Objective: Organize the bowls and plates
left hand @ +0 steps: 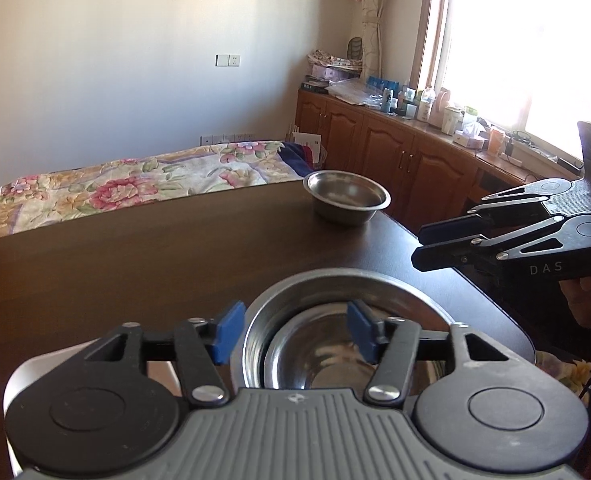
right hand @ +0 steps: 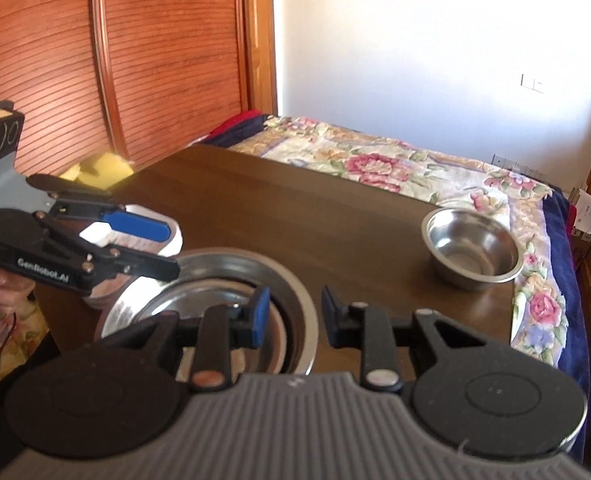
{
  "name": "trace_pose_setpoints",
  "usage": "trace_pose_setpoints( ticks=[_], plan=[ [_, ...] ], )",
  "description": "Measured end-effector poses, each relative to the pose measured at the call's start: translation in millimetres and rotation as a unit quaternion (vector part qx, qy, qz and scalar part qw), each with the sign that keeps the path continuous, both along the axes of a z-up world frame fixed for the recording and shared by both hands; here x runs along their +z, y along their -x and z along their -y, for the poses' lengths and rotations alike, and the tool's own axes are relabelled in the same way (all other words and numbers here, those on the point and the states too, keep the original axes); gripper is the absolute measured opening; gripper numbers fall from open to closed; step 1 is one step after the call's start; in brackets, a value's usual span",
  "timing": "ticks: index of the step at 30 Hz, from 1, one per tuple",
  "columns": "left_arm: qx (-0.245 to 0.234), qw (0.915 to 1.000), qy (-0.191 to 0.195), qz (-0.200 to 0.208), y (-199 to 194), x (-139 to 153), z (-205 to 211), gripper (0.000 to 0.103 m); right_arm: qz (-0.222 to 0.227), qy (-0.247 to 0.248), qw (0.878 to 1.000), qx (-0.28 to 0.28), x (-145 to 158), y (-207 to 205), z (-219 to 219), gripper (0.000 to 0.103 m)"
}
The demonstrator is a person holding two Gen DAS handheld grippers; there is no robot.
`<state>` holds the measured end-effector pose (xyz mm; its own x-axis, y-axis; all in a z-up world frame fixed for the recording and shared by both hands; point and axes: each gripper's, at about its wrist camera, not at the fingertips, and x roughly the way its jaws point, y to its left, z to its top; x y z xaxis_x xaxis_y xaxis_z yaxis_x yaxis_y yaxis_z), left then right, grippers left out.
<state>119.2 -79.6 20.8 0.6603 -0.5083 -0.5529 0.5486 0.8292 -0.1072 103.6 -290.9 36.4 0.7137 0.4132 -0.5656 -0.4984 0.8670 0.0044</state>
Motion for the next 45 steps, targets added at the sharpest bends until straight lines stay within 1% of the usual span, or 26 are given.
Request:
trace_pose_setpoints(
  ticks=[2,5,6,8,10,11,14,18,23,27,32,36,45],
  plan=[
    [-0.001,1.0,0.0,0.004,-4.0,3.5,3.3,0.068,0.007,-0.006,1.0,-0.005,1.9,-2.1,3.9,0.034],
    [0.003,0.9999,0.004,0.011,-10.6,9.7,8.6,0.075,0.017,-0.017,1.0,-0.018,4.3,-7.5,12.6,0.048],
    [0.005,0.9999,0.005,0.014,-12.5,11.2,10.1,0.076,0.021,-0.021,0.999,-0.023,4.6,-9.7,15.9,0.054],
    [0.009,0.9998,0.006,0.018,-18.0,14.0,13.3,0.081,0.031,-0.025,0.999,-0.035,5.6,-14.3,22.9,0.057],
    [0.014,0.9996,0.006,0.022,-25.6,15.9,17.3,0.085,0.042,-0.025,0.998,-0.045,5.7,-19.8,29.8,0.065],
    [0.016,0.9996,0.006,0.023,-29.2,16.7,19.6,0.087,0.046,-0.027,0.997,-0.05,5.2,-22.7,33.8,0.066],
    [0.021,0.9994,0.0,0.027,-40.6,18.8,27.8,0.09,0.057,-0.033,0.996,-0.063,3.1,-31.9,45.2,0.066],
    [0.024,0.9993,-0.012,0.028,-56.0,21.4,41.0,0.09,0.07,-0.043,0.993,-0.081,-1.4,-45.1,60.1,0.067],
    [0.015,0.9992,-0.023,0.028,-73.8,25.4,61.3,0.09,0.085,-0.054,0.99,-0.098,-6.4,-59.0,75.8,0.068],
    [0.009,0.9994,-0.022,0.027,-88.7,27.2,76.3,0.09,0.092,-0.057,0.988,-0.109,-11.3,-67.7,86.8,0.068],
    [-0.008,0.9992,-0.033,0.023,-105.0,26.7,100.4,0.09,0.094,-0.06,0.987,-0.118,-17.3,-77.9,96.8,0.067],
    [-0.014,0.9994,-0.031,0.003,-120.3,23.1,112.8,0.09,0.09,-0.062,0.986,-0.122,-25.2,-88.3,102.8,0.067],
    [-0.01,0.9986,-0.047,-0.024,-153.6,9.9,134.4,0.09,0.069,-0.075,0.985,-0.14,-43.7,-111.2,116.2,0.067]
  ],
)
